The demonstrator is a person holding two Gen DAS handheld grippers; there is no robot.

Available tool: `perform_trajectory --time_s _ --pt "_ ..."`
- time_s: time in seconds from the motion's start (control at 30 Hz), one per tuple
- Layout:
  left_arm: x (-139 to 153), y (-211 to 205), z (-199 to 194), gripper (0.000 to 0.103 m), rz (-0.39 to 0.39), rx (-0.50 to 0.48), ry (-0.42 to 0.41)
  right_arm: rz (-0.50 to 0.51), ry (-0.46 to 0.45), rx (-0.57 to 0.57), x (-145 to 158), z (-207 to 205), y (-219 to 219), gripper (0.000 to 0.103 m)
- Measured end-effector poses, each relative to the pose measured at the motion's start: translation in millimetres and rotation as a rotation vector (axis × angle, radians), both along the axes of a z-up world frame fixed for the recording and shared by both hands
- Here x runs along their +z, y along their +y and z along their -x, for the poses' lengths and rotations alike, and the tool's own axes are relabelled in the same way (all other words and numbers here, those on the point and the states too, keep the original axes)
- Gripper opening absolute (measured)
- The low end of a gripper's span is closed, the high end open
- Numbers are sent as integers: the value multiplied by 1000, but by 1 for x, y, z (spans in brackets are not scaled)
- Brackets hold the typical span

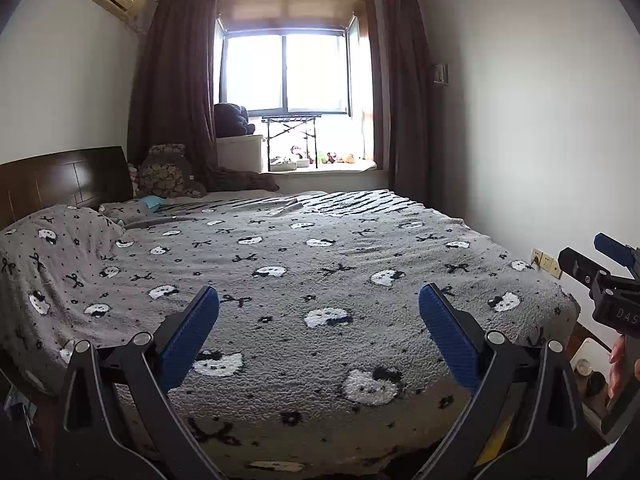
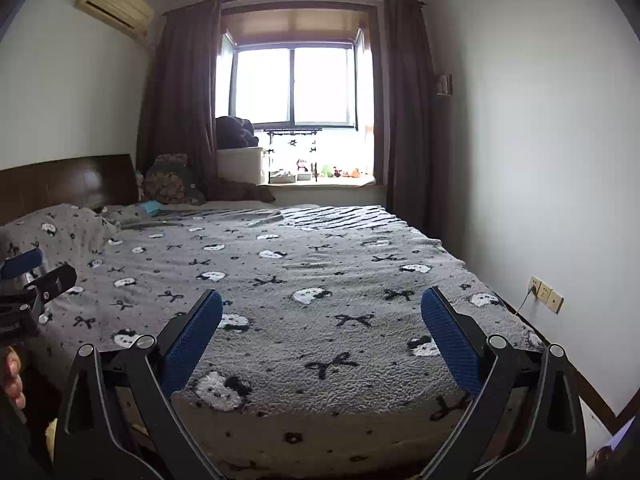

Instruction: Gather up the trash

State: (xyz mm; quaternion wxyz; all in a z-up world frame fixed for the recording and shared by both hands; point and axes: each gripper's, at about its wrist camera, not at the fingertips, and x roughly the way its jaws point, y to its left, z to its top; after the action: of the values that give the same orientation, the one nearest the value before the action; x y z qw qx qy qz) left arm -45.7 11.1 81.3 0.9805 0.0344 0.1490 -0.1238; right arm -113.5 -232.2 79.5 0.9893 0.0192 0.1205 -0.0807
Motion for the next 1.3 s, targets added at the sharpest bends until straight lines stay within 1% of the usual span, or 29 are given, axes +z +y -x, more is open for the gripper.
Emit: perform_trajectory --time_s 0.27,1.3 --pt "0 0 1 95 1 0 0 -8 -14 -5 1 3 -2 99" --pt "0 -1 2 95 0 -1 -2 1 -3 6 3 1 4 99"
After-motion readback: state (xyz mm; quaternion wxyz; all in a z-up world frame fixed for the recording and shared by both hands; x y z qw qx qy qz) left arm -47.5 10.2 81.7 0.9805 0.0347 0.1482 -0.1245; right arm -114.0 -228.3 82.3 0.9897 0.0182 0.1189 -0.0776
